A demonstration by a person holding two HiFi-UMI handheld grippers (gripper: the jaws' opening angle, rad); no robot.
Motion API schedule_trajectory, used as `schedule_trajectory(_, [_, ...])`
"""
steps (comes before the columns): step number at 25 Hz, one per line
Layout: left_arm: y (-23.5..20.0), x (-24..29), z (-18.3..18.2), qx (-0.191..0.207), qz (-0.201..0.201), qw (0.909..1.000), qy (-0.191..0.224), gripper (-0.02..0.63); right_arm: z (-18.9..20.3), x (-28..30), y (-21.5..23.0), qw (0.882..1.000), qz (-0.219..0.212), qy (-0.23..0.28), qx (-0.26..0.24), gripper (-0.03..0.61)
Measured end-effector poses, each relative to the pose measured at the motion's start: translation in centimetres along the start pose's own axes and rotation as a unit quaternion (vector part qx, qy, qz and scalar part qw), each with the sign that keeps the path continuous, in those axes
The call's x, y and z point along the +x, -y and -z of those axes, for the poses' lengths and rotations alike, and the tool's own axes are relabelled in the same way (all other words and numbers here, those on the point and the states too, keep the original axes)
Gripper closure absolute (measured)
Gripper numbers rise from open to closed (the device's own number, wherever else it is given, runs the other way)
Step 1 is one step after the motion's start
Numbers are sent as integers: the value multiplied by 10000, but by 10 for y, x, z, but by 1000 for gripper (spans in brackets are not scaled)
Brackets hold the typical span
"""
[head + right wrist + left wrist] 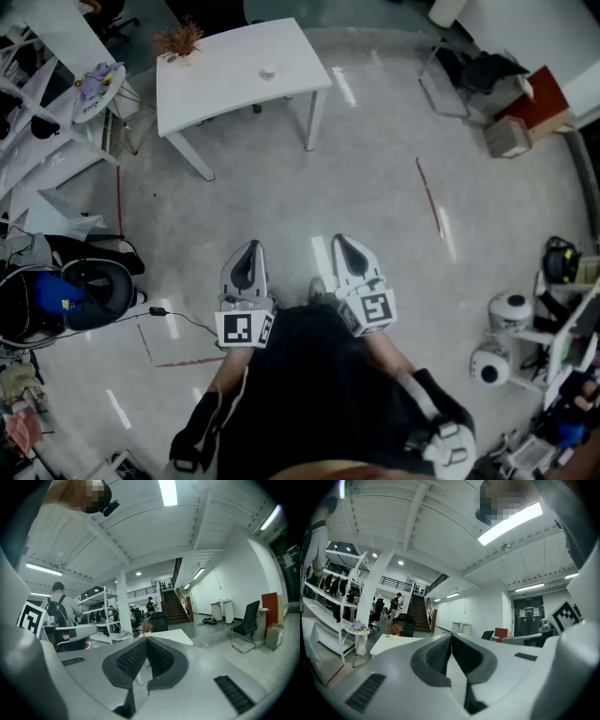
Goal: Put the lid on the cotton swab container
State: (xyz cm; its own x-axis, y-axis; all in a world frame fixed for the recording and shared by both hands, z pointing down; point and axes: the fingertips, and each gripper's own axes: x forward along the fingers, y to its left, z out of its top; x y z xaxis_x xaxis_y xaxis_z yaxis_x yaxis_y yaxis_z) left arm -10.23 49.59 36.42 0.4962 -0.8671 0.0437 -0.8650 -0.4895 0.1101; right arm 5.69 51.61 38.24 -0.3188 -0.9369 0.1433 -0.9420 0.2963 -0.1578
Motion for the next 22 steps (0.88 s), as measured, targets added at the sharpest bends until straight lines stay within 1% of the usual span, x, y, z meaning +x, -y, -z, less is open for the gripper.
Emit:
schedule_trajectory(5, [3, 2, -1, -6, 9, 10000, 25, 606, 0, 0, 1, 10000, -17, -3, 11, 572])
schedule_trajectory(9, [3, 3, -1, 66, 28, 10000, 20, 606, 0, 1, 2, 10000, -28, -5, 17, 572])
schedule_trajectory(11, [2, 4, 0, 13, 4, 10000, 13, 606, -1, 2, 2, 10000, -39, 0, 43, 572])
schedule_trajectory(16, [3, 6, -4, -80, -46, 10000, 13, 606, -17, 1, 4, 9993, -12, 359, 133, 572])
schedule_trajectory(18, [4, 9, -3, -31, -41, 10000, 9, 606, -16, 4, 10, 9993, 14, 364, 98, 564])
schedule_trajectory(20, [6, 12, 2, 45, -25, 10000, -18, 606, -5, 10, 14, 9998, -41, 184, 100, 435])
schedule_trajectory(22, [11, 13, 5, 37, -29, 10000, -65, 606, 1, 12, 17, 9998, -109, 42, 136, 416])
